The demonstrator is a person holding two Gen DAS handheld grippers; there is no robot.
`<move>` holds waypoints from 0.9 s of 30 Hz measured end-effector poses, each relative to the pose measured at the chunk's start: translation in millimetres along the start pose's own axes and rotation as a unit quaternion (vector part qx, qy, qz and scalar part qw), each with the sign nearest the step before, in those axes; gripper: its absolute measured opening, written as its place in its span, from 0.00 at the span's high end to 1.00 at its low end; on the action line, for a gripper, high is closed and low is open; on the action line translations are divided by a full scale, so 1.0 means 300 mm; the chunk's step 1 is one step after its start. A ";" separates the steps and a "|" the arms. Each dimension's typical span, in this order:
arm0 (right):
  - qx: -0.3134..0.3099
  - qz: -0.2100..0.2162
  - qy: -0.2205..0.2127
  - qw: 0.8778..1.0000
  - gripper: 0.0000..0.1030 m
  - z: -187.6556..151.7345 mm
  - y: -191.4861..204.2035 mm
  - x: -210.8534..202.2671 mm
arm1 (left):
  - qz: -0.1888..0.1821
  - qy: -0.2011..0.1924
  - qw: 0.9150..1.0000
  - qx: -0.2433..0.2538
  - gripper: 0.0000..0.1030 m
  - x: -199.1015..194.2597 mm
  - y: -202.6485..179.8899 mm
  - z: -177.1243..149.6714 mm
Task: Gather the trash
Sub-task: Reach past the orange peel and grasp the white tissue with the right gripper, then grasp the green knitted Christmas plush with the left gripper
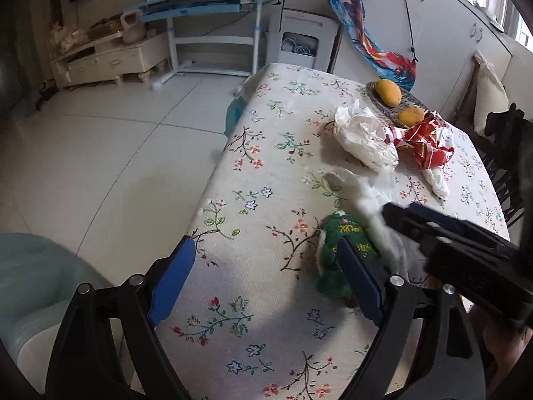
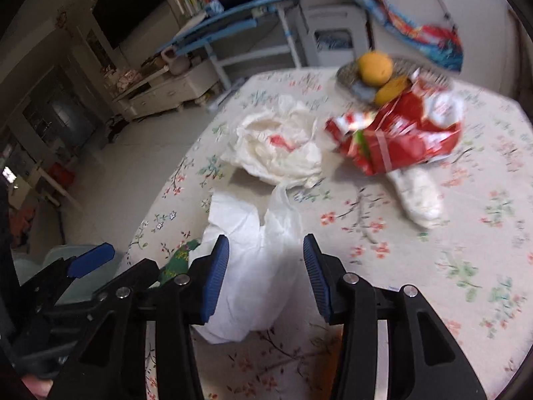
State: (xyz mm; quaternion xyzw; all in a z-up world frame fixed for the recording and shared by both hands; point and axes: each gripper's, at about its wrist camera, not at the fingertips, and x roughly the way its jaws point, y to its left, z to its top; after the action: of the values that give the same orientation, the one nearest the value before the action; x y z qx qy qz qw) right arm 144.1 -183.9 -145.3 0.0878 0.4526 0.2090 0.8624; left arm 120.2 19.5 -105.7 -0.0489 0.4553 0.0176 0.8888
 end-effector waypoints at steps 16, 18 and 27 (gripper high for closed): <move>-0.013 -0.059 -0.043 0.997 0.98 -0.058 -0.097 -0.171 | -0.018 0.006 0.999 0.040 0.20 0.032 -0.113 -0.010; 0.002 -0.064 -0.055 0.996 0.98 -0.072 -0.123 -0.223 | -0.015 0.009 0.999 0.042 0.20 0.041 -0.117 -0.010; 0.043 -0.132 -0.053 0.989 0.98 -0.155 -0.258 -0.361 | -0.024 0.017 0.998 0.053 0.28 0.071 -0.151 -0.014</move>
State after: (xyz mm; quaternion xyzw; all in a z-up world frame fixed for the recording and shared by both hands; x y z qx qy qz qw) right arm 73.5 -302.6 -117.7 0.0747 0.4225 0.0684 0.9007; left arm 132.7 -26.4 -122.3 -0.0126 0.4697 -0.0288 0.8822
